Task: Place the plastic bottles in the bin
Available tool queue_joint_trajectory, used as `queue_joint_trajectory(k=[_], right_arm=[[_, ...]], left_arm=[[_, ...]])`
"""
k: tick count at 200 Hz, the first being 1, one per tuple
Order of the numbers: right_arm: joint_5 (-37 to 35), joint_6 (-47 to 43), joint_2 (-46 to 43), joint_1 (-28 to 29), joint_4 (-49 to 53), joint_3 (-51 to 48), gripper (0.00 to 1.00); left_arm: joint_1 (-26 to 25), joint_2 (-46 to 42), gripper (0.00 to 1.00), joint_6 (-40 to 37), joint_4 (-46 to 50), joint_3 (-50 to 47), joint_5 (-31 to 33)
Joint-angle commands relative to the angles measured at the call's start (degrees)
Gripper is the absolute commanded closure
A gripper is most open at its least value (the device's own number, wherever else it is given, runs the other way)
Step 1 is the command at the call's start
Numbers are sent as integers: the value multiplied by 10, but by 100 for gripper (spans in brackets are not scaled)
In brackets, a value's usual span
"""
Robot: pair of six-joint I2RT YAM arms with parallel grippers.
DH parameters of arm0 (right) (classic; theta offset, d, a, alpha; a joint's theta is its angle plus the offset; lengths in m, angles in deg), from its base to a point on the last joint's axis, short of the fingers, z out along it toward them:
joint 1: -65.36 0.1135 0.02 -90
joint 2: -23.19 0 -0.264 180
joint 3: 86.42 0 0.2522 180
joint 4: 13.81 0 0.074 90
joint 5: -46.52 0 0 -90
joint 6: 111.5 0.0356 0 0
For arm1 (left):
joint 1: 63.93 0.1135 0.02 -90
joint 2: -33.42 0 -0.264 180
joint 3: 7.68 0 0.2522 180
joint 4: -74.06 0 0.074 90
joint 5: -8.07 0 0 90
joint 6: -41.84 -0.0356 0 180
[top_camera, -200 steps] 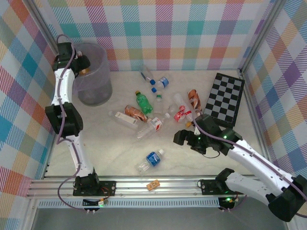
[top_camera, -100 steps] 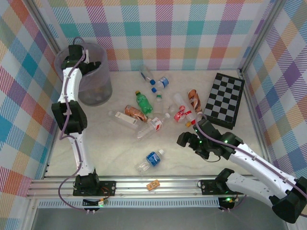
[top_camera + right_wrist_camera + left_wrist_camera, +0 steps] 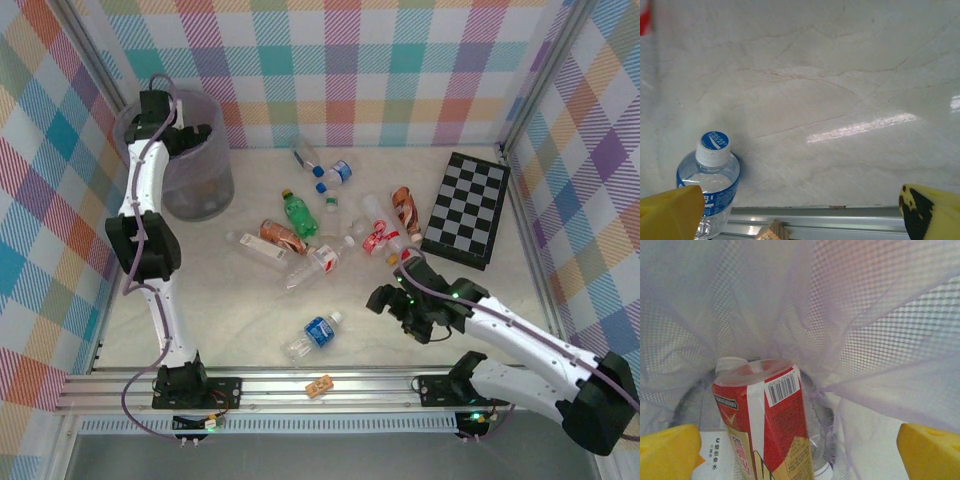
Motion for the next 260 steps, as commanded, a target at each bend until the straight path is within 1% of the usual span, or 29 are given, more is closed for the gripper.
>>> queue_joint_trajectory(k=[1,27,44,56,68,92,103,130,146,167,185,197,207,239,250,260], right_arm=[[24,34,15,20,-17,23,0],[30,69,65,59,-56,32,1],[14,90,93,95,-79,45,1],[6,94,114,109,-87,58,1],[3,100,133,120,-94,69,0],[15,120,164,141,-147,78,0],[22,120,183,148,-155,90,0],[35,121,221,164,-172,112,0],[40,124,237,166,-186,116,0],[44,126,261,167,-198,117,0],[61,126,292,168,-220,119,0],[72,126,311,167,-230,123,0],[78,124,325,168,-236,128,0],[69,118,349,165,-239,139,0],[63,116,355,163,-239,139,0],[64,116,360,160,-243,137,0]], left_arm=[[-2,-67,0,-16,-11,35,0],[-13,-84,0,-48,20,71,27],[-15,-108,0,-67,27,74,45],[-16,-131,0,-75,34,75,48],[-20,-156,0,-72,44,73,56],[-35,-220,0,-43,56,39,48],[-48,-254,0,-31,55,5,40],[-84,-353,0,-7,51,-95,43],[-104,-409,0,13,54,-154,24],[-151,-480,0,29,65,-235,17],[-190,-542,0,54,55,-318,11],[-203,-582,0,83,37,-377,-8],[-218,-612,0,110,18,-425,-12],[-292,-675,0,148,-25,-546,-25],[-307,-694,0,163,-44,-589,-45],[-311,-715,0,191,-66,-633,-70]])
